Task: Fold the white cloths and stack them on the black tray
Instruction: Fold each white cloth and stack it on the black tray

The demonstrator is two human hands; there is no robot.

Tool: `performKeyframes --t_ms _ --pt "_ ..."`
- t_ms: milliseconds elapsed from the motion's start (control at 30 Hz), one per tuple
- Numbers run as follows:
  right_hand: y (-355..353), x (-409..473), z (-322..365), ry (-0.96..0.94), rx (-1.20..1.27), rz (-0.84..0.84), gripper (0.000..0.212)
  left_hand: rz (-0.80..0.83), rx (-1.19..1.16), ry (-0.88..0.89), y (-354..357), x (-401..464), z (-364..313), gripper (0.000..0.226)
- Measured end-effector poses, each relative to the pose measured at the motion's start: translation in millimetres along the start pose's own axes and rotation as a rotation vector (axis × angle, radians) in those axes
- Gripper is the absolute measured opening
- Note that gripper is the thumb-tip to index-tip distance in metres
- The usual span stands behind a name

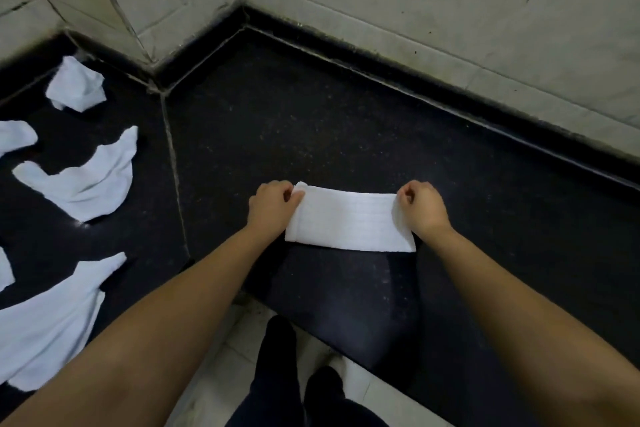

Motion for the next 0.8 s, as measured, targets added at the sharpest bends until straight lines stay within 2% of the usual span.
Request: performKeyframes --t_ms 100,200,267,433,500,600,700,800 --pt "9.4 0.4 -4.5 0.040 -0.127 -0.043 0.019 -0.059 0.130 -0.007 6.2 7.6 -4.2 0.021" --pt "16.8 1.7 8.3 -0.051 -0.232 -0.040 0.031 -0.144 0.126 -0.040 10.3 0.4 1.6 0.028" --pt "28.2 6.9 31.8 -0.157 -0.251 0.046 0.036 -0.168 0.134 -0.035 12.2 -9.6 8.8 0.039" --pt "86.9 15.3 99.5 -0.303 -0.315 0.429 0.047 -0.140 0.299 -0.027 27.6 -40.4 25.5 0.061" --pt "104.3 17.2 112.1 -0.309 -0.393 0.482 0.045 -0.184 0.301 -0.025 30.3 -43.6 27.8 0.062" --pt "110.6 16.6 118.6 -0.311 -0.458 0.532 0.033 -0.141 0.298 -0.032 29.1 -44.6 27.0 0.062" --pt "94.3 11.4 122.4 -0.264 -0.228 0.600 0.026 -0.054 0.249 -0.038 24.2 -44.5 23.6 0.057" --pt "60.5 8.1 134.9 -0.282 0.071 0.543 0.005 0.040 -0.066 -0.051 1.0 -30.7 16.1 0.023"
Point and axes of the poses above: each hand's wrist, its own x-axis towards the middle knuckle, its own y-axis out of the palm, z = x × y, the point moved 2 cm from there along x, towards the middle knuckle, and after that the axes turned 11 degrees about x, right-handed, at the moved point
